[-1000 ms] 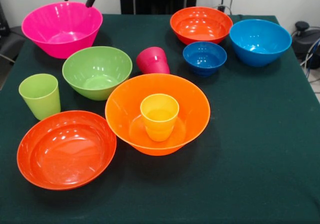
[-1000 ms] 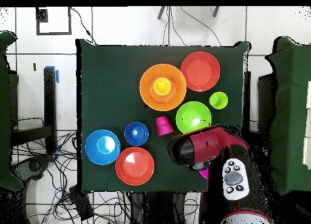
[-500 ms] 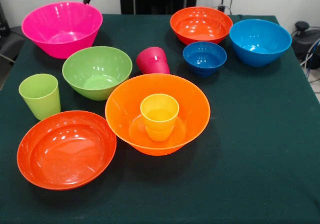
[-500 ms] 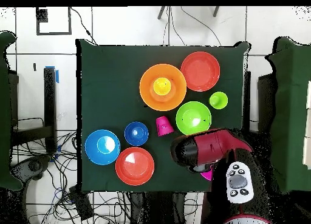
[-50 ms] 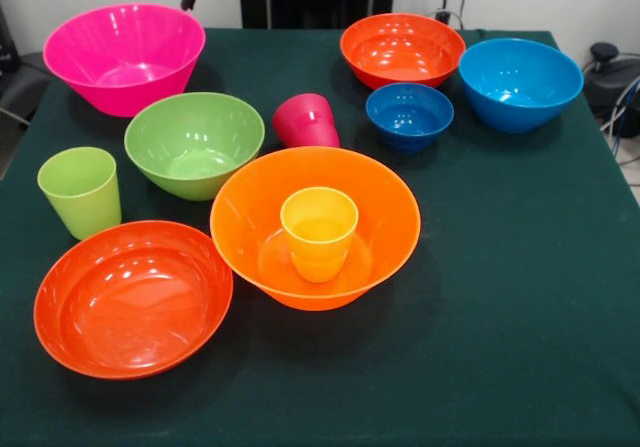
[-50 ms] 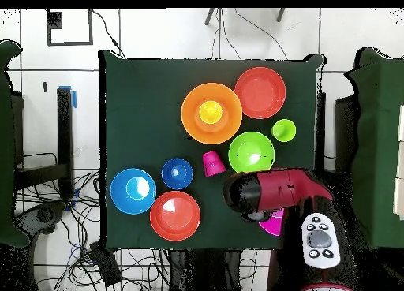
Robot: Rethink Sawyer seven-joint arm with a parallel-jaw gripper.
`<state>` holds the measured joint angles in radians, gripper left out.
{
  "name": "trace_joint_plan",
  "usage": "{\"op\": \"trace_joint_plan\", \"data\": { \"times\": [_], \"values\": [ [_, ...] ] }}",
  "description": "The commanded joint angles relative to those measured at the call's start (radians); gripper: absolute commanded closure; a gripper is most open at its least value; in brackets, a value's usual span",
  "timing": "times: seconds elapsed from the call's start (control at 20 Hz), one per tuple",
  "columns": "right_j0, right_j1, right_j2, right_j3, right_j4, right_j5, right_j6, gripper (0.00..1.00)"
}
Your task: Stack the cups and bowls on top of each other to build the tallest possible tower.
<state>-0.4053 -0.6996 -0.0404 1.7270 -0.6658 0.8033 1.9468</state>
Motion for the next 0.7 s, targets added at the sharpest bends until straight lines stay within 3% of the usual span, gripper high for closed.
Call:
{"op": "trace_joint_plan", "data": {
  "times": [0.05,0.45,0.7],
  "values": [
    [-0.029,-0.002,0.118,0.079,0.086,0.018,-0.070,0.00],
    [-0.050,0.025,0.136,0.068,0.080,-0.012,-0.095,0.00],
    [-0.102,0.066,0.196,0.069,0.069,-0.062,-0.152,0.00]
  ]
}}
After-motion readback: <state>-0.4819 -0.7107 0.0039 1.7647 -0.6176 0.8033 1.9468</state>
